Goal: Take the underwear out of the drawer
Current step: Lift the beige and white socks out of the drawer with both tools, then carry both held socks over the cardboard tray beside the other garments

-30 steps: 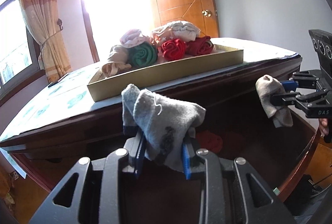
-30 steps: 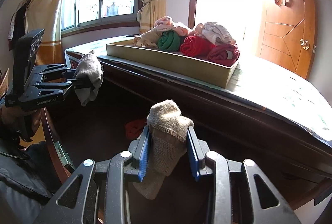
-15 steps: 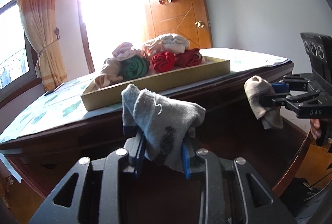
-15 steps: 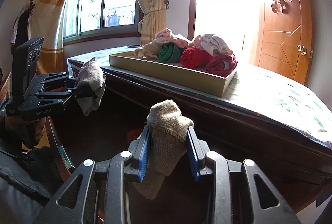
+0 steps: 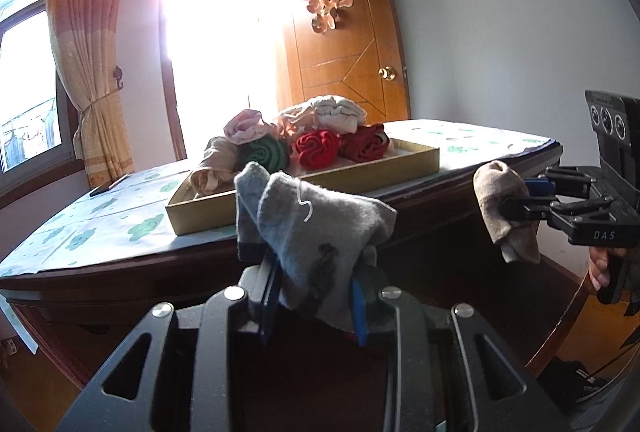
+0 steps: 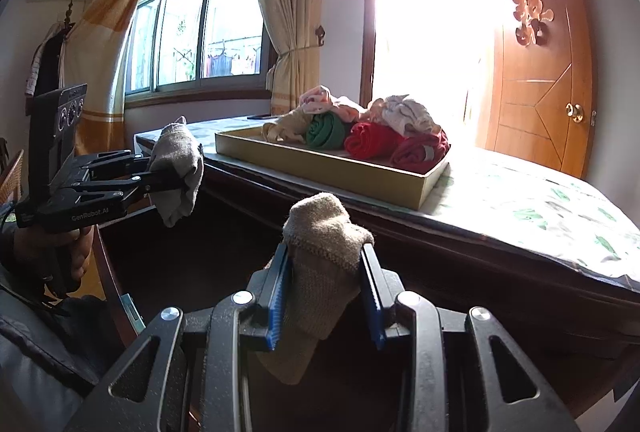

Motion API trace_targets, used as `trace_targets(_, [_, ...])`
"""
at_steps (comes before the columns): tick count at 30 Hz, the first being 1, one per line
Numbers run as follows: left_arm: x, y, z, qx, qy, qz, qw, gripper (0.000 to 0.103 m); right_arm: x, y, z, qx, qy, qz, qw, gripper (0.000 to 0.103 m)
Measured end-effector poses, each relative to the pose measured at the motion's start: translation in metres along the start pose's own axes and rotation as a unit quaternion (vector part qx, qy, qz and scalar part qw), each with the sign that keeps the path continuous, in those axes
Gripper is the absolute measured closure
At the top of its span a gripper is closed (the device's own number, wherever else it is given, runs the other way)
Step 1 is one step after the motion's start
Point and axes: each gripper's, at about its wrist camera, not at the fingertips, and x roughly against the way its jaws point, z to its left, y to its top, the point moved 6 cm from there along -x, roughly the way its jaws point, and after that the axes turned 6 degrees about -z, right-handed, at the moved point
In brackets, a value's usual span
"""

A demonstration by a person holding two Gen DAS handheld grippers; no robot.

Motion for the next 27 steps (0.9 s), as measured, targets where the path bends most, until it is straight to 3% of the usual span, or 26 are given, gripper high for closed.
trace_targets(15, [0.006, 0.013, -0.002, -0.001, 0.005, -0.031, 0.9995, 0.075, 0.003, 0.005, 0.007, 0.024, 0.002, -0.023, 0.999, 0.067])
trace_targets(27, [0.005, 0.023, -0.002, 0.002, 0.004, -0.032, 0.9995, 0.074, 0.004, 0.018, 0.01, 0.029, 0.005, -0.033, 0.999, 0.067])
